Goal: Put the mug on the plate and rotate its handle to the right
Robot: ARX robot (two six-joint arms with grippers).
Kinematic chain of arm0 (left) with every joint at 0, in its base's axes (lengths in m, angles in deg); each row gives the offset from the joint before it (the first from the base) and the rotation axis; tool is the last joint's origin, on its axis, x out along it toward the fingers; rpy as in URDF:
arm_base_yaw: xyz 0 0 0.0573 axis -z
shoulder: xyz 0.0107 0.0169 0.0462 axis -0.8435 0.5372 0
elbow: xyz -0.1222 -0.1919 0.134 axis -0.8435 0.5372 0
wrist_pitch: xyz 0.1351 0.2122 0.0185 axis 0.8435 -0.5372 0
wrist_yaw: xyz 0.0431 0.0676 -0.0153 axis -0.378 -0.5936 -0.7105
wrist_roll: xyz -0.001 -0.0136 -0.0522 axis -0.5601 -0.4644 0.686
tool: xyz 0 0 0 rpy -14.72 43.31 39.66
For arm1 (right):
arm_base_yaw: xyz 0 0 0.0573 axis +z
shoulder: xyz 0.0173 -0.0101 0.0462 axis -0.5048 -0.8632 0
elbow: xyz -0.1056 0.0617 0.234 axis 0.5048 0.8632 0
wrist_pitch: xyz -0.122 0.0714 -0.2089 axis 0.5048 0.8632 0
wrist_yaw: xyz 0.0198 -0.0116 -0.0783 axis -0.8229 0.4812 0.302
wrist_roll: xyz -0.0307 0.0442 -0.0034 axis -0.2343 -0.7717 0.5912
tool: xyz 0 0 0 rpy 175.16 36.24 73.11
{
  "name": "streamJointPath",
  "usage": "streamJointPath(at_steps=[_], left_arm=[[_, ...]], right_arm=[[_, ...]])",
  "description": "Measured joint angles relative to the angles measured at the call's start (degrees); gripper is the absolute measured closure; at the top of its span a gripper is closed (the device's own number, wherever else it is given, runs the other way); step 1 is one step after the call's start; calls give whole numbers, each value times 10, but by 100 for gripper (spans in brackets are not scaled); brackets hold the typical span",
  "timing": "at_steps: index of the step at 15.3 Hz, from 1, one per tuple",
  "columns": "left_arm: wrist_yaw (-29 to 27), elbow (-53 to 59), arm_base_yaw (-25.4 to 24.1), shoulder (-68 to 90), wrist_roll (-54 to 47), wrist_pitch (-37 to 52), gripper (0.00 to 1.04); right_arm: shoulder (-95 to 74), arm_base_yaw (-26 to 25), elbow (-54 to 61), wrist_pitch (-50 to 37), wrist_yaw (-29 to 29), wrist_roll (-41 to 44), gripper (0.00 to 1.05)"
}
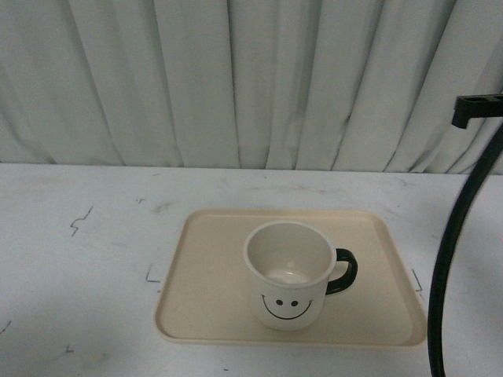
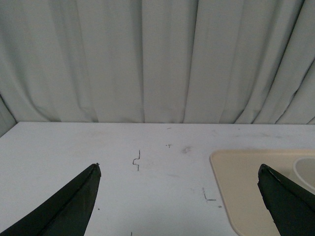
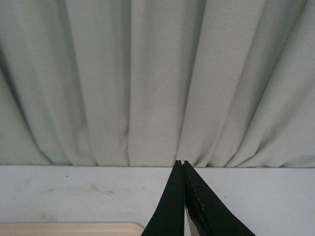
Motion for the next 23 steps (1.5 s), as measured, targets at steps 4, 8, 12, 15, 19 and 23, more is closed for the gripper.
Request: streamJointPath(at_steps=[4, 8, 12, 15, 19, 23], left_arm=[[0, 0, 0, 0, 0, 0, 7], [0, 0, 0, 0, 0, 0, 7], [0, 0, 0, 0, 0, 0, 7], [0, 0, 0, 0, 0, 0, 7], [0, 0, 0, 0, 0, 0, 7], [0, 0, 0, 0, 0, 0, 7]], right_arm=[[102, -40, 119, -10, -33, -10, 103], [191, -66, 221, -14, -68, -11, 103], [300, -103, 265, 48, -114, -11, 103], [375, -127, 285, 97, -121, -11, 103], [502, -127, 306, 203, -122, -11, 103], [607, -127, 310, 298, -122, -11, 103]])
